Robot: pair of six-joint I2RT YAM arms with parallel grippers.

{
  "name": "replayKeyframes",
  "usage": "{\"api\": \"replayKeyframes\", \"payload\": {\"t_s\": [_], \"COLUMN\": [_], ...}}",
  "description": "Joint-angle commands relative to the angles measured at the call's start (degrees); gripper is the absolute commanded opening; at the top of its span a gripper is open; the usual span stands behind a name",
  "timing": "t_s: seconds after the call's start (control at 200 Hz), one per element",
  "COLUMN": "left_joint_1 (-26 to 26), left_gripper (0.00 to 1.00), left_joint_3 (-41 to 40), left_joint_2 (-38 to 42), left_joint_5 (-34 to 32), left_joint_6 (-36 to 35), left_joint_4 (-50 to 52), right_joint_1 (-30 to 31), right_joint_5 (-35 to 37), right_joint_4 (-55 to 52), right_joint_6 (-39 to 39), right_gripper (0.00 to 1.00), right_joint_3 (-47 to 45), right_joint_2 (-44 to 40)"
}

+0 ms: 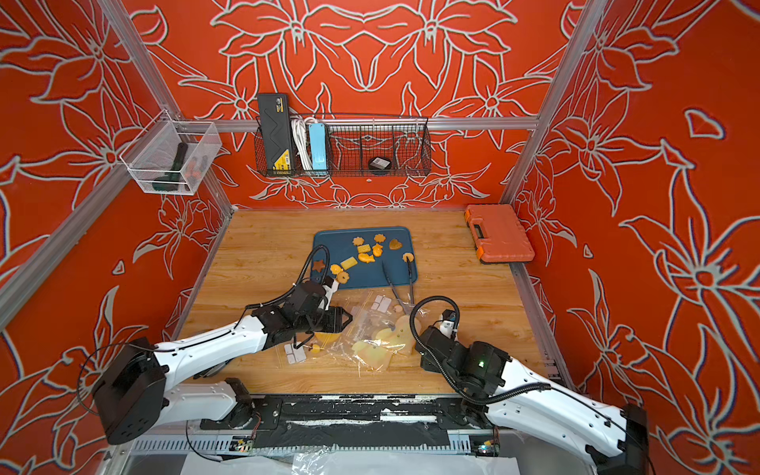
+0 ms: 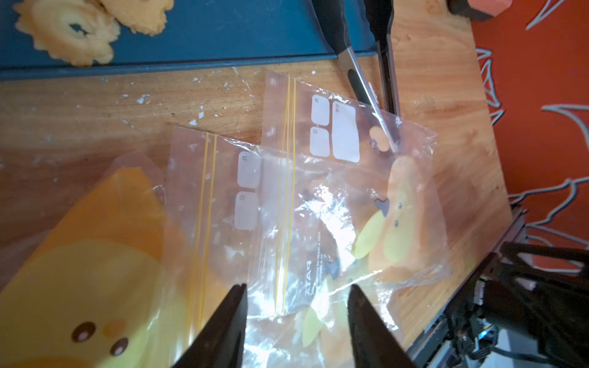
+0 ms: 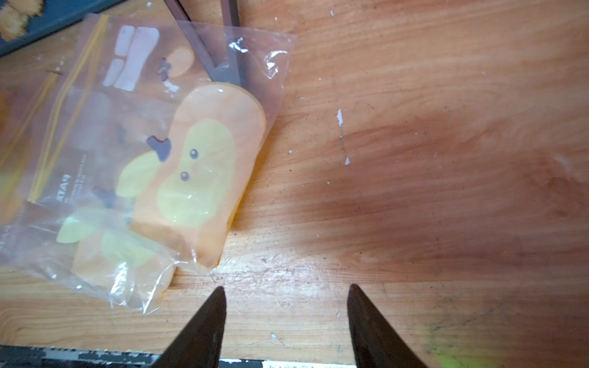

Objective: Put the cookies into a resealable bag to prevent moisture
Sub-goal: Pick up the ziploc bag.

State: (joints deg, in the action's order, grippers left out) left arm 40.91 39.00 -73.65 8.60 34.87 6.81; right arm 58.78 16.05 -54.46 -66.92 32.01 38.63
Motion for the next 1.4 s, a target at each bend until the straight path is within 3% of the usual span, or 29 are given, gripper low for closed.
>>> {"api": "replayKeyframes", "payload": {"t_s": [0.0,0.125,0.27,0.576,0.651,0.891,1.101,1.396], "left_joint_1": [0.2,0.2,0.2,-0.2,-0.3,-1.3,-1.9,-2.3], "left_gripper": [0.42,0.37,0.36,0.31,0.30,0.27,0.23,0.13], "left_joint_3": [2.4,5.2,7.2,9.7,10.0,11.4,12.7,13.8], "left_joint_2": [-1.7,-5.3,-8.1,-12.5,-13.2,-15.2,-17.4,-19.7], "left_joint_5": [-1.9,-2.7,-2.1,-1.3,-0.8,-0.1,0.2,-0.8], "left_joint_6": [1.1,0.9,1.1,0.9,0.8,0.5,-0.5,-1.5], "left_joint_4": [-1.1,-0.4,-0.6,0.1,0.0,0.8,1.8,4.2], "right_joint_1": [-5.1,-13.6,-18.2,-25.1,-26.0,-29.5,-32.5,-34.5], "right_joint_5": [-3.5,-15.0,-21.6,-25.7,-26.1,-26.6,-29.3,-30.0], "right_joint_4": [0.8,13.1,26.4,38.6,39.4,39.3,39.7,38.8], "right_joint_6": [5.0,6.8,3.9,1.5,2.9,5.1,7.8,9.3], "right_gripper": [0.62,0.69,0.82,0.78,0.72,0.30,0.02,0.00], "right_joint_3": [1.9,-1.1,-4.1,-9.0,-8.6,-10.4,-12.1,-13.0], "right_joint_2": [1.1,5.7,11.6,20.2,22.3,21.2,20.7,20.4]}}
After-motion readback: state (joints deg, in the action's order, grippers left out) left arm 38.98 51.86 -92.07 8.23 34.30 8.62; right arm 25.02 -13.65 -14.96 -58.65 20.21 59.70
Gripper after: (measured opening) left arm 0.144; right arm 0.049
